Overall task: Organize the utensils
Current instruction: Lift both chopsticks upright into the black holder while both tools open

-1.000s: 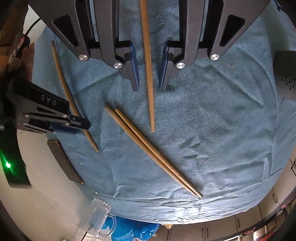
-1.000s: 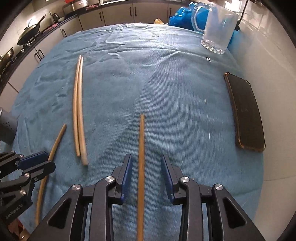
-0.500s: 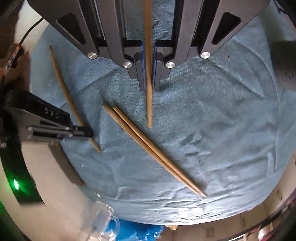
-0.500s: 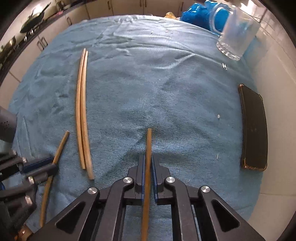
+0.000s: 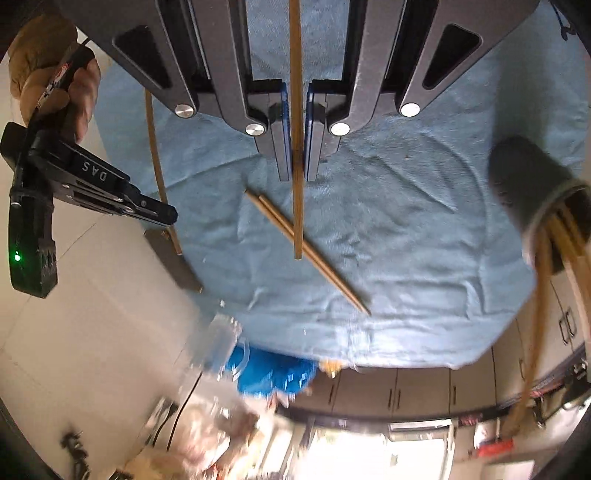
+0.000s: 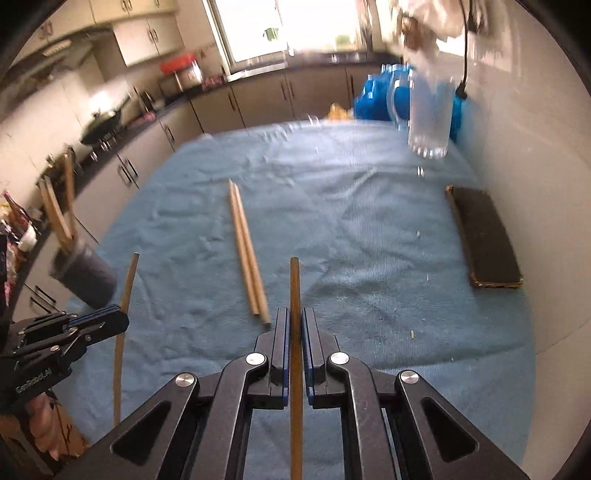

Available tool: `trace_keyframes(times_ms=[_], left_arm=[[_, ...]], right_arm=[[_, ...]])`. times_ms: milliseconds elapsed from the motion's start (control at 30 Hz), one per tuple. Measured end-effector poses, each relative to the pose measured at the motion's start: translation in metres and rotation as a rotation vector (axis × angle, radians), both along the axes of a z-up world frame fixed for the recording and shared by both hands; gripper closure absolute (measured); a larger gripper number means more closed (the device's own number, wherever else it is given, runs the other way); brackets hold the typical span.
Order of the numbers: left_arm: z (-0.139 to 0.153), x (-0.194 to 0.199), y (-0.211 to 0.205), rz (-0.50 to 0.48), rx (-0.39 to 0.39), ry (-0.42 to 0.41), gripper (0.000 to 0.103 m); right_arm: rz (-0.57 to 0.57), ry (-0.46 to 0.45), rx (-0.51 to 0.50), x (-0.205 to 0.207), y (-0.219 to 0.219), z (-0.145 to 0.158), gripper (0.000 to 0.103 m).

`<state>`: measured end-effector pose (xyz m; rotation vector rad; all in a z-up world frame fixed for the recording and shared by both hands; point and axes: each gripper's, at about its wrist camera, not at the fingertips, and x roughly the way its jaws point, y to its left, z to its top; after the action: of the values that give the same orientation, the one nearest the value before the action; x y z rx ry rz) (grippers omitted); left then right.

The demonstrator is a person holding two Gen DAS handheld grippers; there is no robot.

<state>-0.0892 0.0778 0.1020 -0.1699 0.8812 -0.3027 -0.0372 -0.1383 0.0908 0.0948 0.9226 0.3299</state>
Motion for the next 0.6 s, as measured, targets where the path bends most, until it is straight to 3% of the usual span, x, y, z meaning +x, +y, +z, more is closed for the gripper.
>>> trace_keyframes(times_ms=[367, 600], left_arm=[[0.051, -0.065, 0.033, 0.108, -0.032, -0.252, 0.097], [0.074, -0.087, 0.058, 0.182, -0.051, -0.341, 0.097]], right_arm=[[0.042, -0.181, 0.053, -0.049, 0.027, 0.053, 0.097], [0.065, -0.248, 0.071, -0.062, 0.043, 0.07, 0.097]])
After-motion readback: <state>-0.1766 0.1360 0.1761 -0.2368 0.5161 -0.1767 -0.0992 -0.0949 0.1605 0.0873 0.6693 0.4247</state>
